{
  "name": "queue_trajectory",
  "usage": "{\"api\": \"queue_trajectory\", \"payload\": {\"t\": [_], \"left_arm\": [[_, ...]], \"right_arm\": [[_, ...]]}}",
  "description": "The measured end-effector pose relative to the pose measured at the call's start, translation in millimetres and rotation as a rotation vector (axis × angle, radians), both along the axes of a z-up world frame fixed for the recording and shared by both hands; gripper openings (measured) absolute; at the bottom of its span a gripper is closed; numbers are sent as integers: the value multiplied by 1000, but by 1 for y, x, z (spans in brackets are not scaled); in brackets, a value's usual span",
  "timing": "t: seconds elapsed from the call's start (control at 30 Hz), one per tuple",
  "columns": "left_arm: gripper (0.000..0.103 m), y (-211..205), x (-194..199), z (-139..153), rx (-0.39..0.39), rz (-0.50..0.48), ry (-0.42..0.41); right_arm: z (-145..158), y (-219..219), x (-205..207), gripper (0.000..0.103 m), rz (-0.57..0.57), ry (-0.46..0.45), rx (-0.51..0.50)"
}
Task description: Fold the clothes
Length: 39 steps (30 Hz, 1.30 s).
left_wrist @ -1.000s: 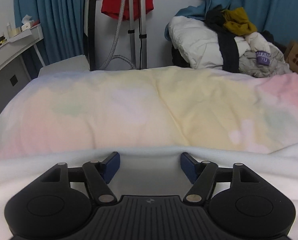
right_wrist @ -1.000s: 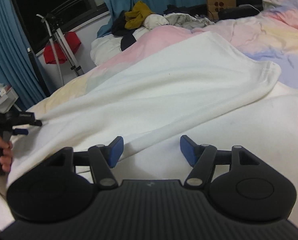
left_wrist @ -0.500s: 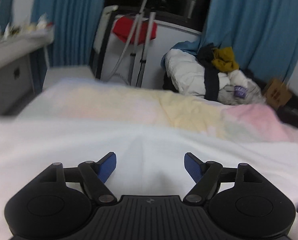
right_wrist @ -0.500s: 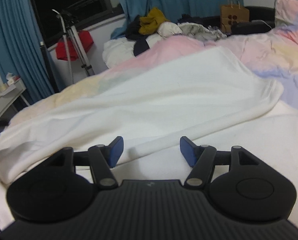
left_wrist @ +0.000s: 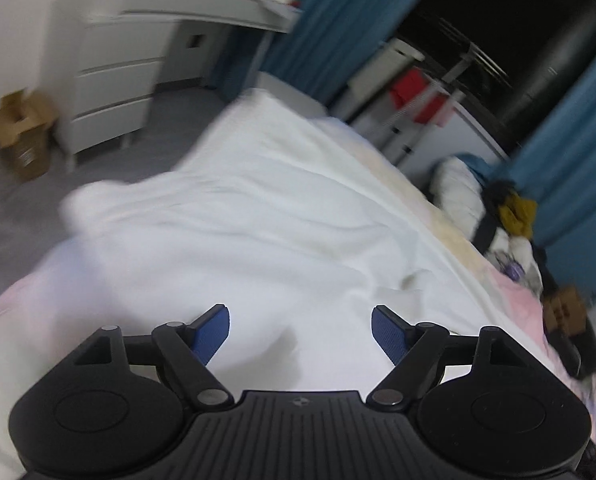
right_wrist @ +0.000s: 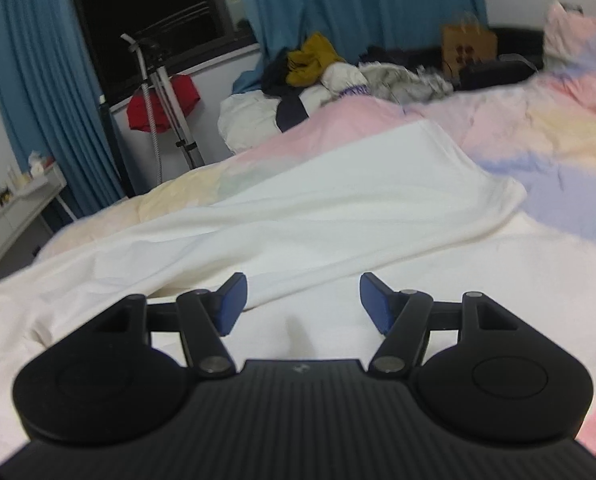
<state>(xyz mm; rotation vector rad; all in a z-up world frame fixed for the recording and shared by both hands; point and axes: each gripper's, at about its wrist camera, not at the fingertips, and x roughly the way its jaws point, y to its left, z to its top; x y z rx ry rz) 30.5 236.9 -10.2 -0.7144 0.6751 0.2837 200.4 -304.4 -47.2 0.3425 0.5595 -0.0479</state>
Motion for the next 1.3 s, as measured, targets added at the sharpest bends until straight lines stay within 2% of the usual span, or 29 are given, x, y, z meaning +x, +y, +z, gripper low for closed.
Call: {"api": "queue_trajectory", "payload": {"t": [0.13,0.23,0.3,0.37,0.5,0.57,0.63,0.73,0.8,0.87,0.9,1.0,1.1,1.17,1.3], "left_arm": [[80,28,-11,-17,-142,43,31],[80,49,-18,-30,-249,76,53],[80,62,-23,-38,-317,99,64],[79,69,-16,-46,-342,135,43],[70,81,-5,-58,-353,210,-4],[64,86,-5,-64,-391,240,-71],[60,88,-7,-65,-433,228,-148],[56,81,-1,-61,-405,202,-170],[27,74,2,-59,-358,187,-156],[12,66,8,-55,-311,168,-156],[11,63,10,-53,-290,164,-160],[8,55,7,-49,-257,175,-177],[7,51,1,-46,-241,196,-219],[7,50,-6,-42,-243,212,-262],[7,52,-14,-41,-286,228,-314]], "right_arm": [[12,-17,-17,65,-44,16,53],[27,-37,-34,65,-92,-21,82],[34,-58,-44,65,-133,-42,136],[35,-83,-50,65,-190,-37,184],[21,-134,-62,66,-329,9,266],[5,-158,-69,66,-400,35,309],[-11,-182,-76,66,-470,62,352],[-33,-213,-87,66,-579,92,402],[-45,-226,-93,66,-648,96,432],[-52,-230,-96,66,-676,89,486],[-55,-232,-97,66,-689,85,511],[-55,-226,-89,66,-662,89,493],[-61,-222,-82,66,-702,151,459],[-67,-225,-84,66,-723,171,473],[-75,-225,-80,66,-687,172,532]]}}
